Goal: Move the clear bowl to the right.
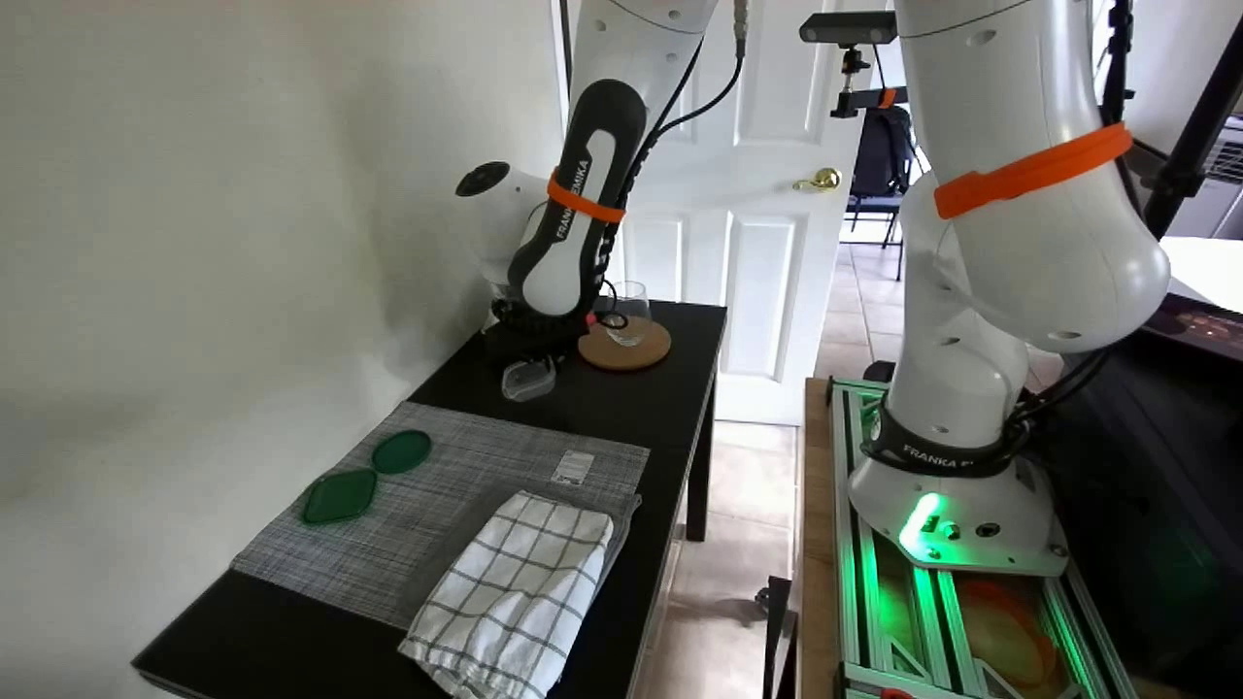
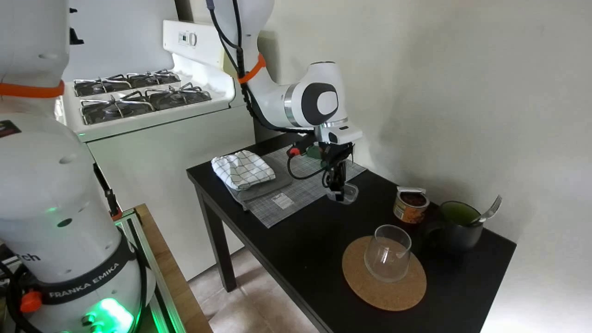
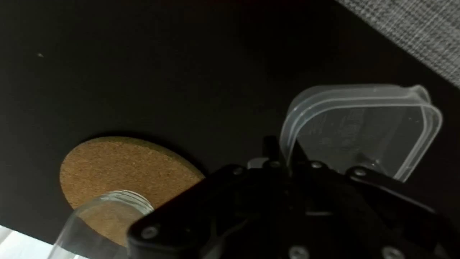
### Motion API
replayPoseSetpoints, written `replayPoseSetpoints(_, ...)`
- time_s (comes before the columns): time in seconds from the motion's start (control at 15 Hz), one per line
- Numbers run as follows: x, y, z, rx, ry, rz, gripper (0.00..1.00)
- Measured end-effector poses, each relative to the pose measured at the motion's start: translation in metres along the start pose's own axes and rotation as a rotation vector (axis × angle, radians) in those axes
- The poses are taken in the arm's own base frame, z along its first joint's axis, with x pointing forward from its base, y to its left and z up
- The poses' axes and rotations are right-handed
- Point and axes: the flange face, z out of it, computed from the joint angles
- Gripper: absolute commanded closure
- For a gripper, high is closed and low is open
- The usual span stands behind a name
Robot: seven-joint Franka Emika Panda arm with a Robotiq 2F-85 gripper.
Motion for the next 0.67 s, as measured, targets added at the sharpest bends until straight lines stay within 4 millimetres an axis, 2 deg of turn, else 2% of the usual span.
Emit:
replayPoseSetpoints(0.4, 0.031, 0.022, 0.022, -0.061, 0.006, 0.289, 0.98)
replayPoseSetpoints(0.67, 0.038, 0.021, 0.024, -0.06, 0.016, 0.408, 0.98)
